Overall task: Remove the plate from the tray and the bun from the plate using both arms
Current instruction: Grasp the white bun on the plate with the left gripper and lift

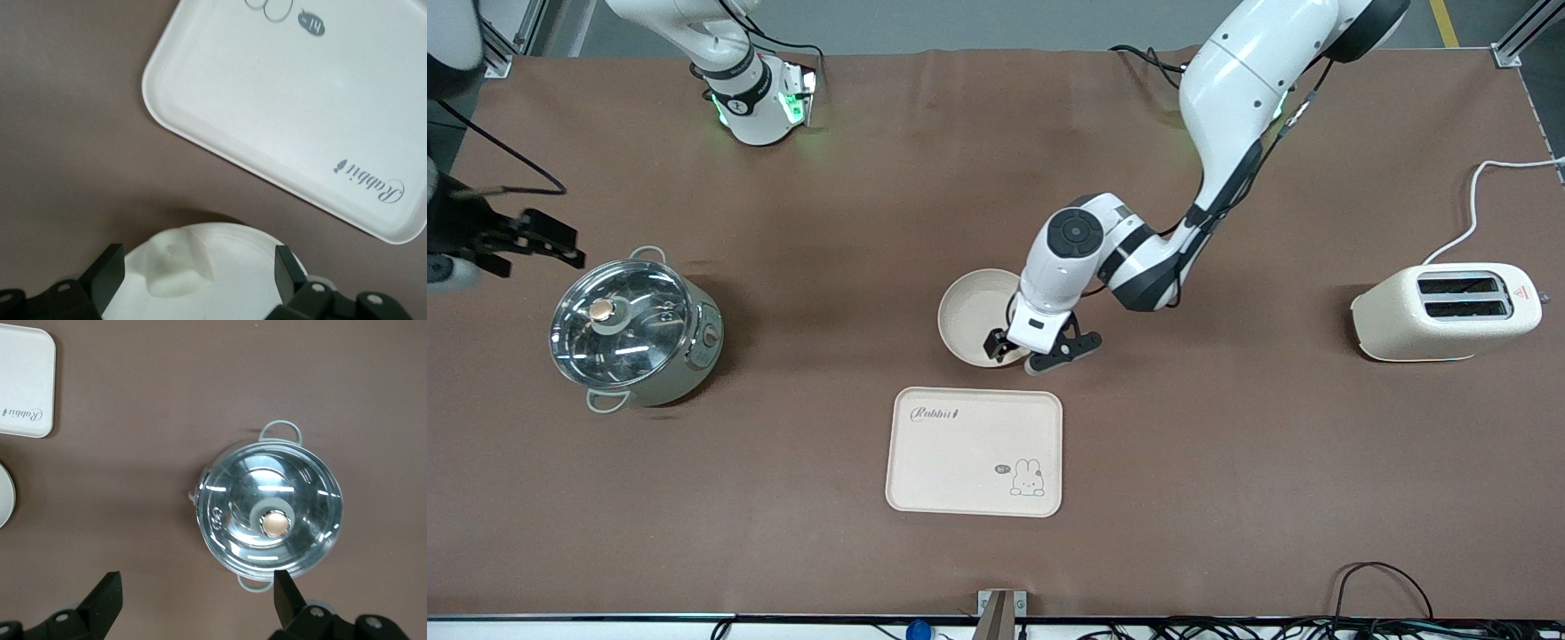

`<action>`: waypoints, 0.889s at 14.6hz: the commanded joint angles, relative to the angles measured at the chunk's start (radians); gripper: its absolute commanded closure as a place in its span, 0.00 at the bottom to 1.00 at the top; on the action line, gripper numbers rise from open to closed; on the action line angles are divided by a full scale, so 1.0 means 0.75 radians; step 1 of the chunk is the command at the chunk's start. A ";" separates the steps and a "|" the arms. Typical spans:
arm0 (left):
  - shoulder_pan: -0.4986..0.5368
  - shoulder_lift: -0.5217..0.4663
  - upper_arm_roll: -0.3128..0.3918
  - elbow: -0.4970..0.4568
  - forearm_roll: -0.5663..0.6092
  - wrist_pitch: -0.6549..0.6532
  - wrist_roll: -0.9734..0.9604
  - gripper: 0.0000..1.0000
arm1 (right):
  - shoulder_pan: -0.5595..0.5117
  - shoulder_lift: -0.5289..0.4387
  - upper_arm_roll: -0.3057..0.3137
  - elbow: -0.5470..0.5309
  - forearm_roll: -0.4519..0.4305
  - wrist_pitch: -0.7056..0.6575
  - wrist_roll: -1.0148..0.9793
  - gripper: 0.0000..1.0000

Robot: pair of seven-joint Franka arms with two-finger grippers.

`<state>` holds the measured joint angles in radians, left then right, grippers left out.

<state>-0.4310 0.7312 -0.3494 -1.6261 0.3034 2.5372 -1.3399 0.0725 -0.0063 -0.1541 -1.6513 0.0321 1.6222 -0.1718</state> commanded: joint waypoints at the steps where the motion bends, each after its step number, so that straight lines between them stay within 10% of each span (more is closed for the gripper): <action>1: -0.018 0.037 0.010 0.008 0.145 0.051 -0.150 0.06 | 0.008 -0.028 -0.040 0.009 -0.024 -0.042 -0.016 0.00; 3: -0.020 0.062 0.012 -0.038 0.253 0.143 -0.240 0.22 | 0.024 -0.024 -0.038 0.054 -0.026 -0.046 -0.004 0.00; 7: -0.008 0.074 0.012 -0.074 0.385 0.190 -0.365 0.89 | 0.034 -0.024 -0.036 0.068 -0.031 -0.052 -0.010 0.00; 13: -0.008 0.028 -0.004 -0.059 0.385 0.048 -0.347 1.00 | 0.034 -0.018 -0.036 0.087 -0.026 -0.052 0.000 0.00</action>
<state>-0.4404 0.7913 -0.3446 -1.6660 0.5674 2.6511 -1.5877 0.0925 -0.0229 -0.1785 -1.6027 0.0311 1.5954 -0.1777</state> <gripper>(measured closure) 0.881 0.000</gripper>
